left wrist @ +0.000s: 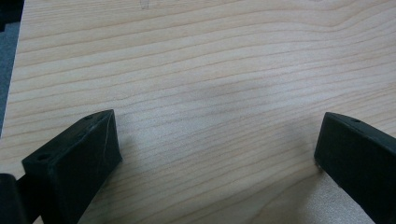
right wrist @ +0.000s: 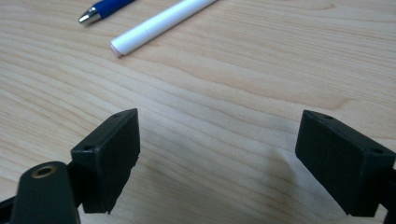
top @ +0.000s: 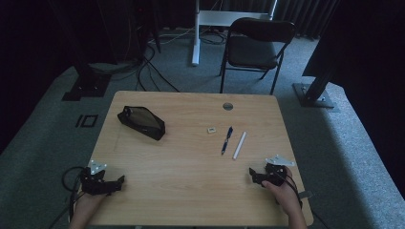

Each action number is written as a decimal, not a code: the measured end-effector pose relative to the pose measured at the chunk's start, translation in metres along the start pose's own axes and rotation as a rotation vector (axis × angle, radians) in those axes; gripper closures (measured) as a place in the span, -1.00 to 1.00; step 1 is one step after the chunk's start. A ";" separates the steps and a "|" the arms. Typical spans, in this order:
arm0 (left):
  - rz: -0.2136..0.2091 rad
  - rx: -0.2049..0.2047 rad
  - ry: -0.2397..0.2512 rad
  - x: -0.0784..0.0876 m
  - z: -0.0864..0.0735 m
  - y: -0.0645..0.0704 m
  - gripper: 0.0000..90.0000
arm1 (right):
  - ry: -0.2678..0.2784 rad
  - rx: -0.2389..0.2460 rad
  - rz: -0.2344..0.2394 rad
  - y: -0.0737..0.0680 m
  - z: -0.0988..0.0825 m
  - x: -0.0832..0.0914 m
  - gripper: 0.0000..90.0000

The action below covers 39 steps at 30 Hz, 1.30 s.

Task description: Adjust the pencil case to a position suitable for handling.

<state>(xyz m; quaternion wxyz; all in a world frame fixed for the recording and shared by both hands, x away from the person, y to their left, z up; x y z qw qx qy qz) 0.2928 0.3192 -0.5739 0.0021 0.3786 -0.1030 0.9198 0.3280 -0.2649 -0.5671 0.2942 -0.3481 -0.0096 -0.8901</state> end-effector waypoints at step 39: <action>0.000 -0.001 0.000 0.000 0.000 0.000 -1.00 | 0.059 0.060 0.084 -0.039 0.043 -0.019 -0.70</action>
Point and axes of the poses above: each handheld gripper's, and its own axes: x roughly backward along the jaws, z roughly out of its top, y roughly to its right, the point moved 3 cm from there along -x, roughly forward along the jaws, and after that the axes turned 14 degrees about z, right-handed, at the moved point
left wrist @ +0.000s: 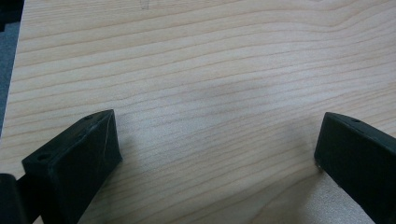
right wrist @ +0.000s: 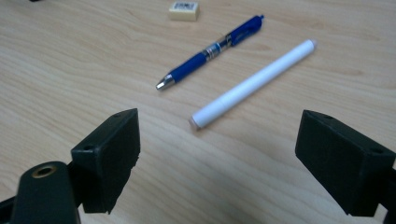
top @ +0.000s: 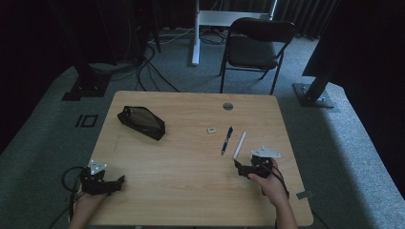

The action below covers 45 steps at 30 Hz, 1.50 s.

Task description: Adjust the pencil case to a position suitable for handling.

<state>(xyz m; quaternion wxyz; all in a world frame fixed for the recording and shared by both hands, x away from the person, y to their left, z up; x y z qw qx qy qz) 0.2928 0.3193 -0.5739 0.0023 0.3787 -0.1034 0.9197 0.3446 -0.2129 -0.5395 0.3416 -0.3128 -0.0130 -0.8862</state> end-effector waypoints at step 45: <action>0.000 0.001 -0.001 0.000 0.000 0.000 -1.00 | 0.011 0.138 0.152 -0.056 0.049 -0.058 -0.69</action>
Point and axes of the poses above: each handheld gripper's, and its own axes: x roughly backward along the jaws, z roughly out of its top, y roughly to its right, the point moved 3 cm from there along -x, roughly forward along the jaws, and after that the axes turned 14 degrees about z, right-handed, at the moved point
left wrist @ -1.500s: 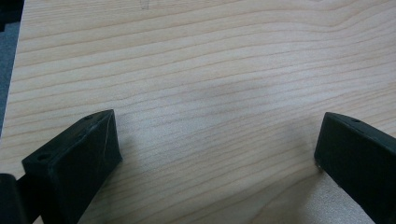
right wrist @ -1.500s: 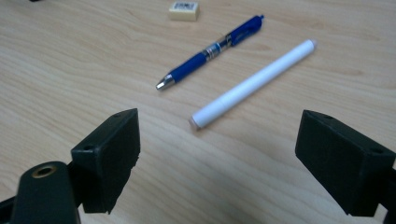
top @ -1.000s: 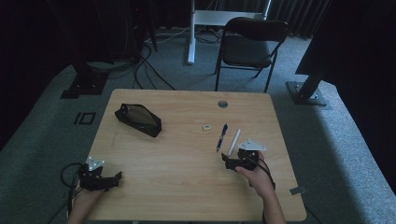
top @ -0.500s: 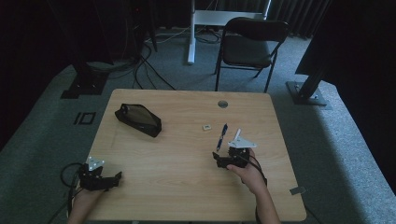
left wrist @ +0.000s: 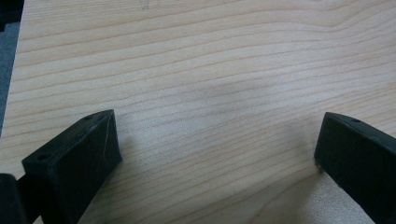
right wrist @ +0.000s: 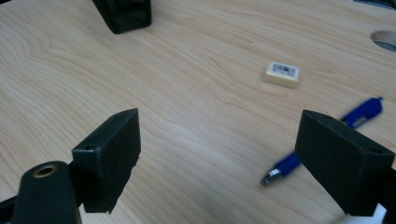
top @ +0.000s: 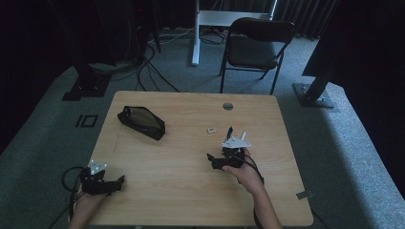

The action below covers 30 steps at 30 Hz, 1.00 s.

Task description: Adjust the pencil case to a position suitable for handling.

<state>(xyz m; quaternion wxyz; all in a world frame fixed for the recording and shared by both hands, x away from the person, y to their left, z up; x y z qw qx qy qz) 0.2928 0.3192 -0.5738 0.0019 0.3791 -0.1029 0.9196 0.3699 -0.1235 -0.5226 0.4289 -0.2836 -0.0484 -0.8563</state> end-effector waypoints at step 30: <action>0.000 0.001 0.001 0.000 0.000 0.000 -1.00 | 0.001 0.076 0.085 -0.027 0.034 -0.055 -0.64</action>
Point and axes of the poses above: each handheld gripper's, and its own axes: x roughly backward along the jaws, z roughly out of its top, y roughly to its right, the point moved 3 cm from there along -x, roughly forward along the jaws, and after that the axes turned 14 degrees about z, right-handed, at the moved point
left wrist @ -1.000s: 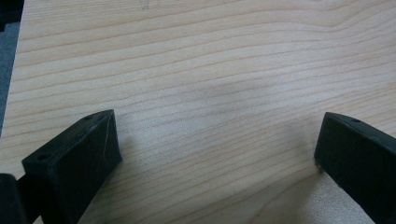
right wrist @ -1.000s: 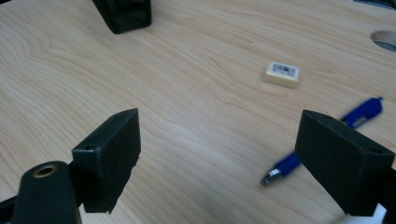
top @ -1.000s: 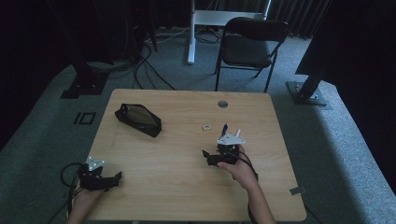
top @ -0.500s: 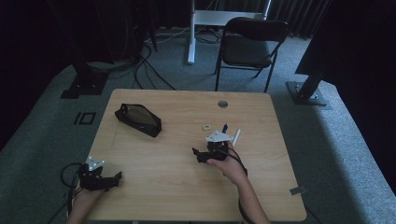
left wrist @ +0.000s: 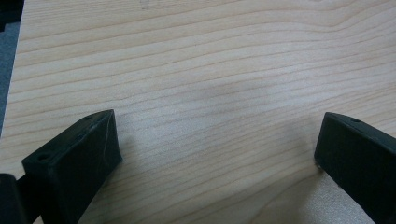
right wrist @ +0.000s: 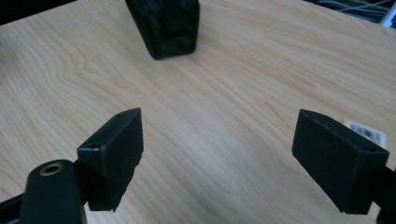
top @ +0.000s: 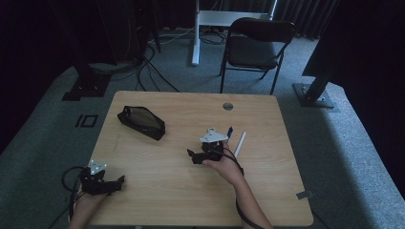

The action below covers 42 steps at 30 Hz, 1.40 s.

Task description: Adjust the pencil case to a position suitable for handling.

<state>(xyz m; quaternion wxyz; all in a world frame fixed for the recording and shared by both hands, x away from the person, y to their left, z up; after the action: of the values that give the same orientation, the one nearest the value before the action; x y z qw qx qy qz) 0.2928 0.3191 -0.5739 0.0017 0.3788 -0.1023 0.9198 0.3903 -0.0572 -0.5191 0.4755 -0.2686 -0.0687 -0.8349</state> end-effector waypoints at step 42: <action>-0.003 -0.004 0.001 0.000 0.000 0.000 -1.00 | 0.018 0.098 0.113 -0.009 0.038 -0.073 -0.45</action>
<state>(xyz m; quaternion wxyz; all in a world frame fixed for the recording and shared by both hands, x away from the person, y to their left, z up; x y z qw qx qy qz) 0.2924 0.3195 -0.5739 0.0039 0.3783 -0.1036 0.9198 0.4268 0.0171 -0.5238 0.5349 -0.2410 -0.0899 -0.8048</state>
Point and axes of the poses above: each handheld gripper's, and its own axes: x roughly backward along the jaws, z roughly out of its top, y roughly to its right, the point moved 3 cm from there along -x, roughly forward along the jaws, and after that the axes turned 14 degrees about z, right-handed, at the moved point
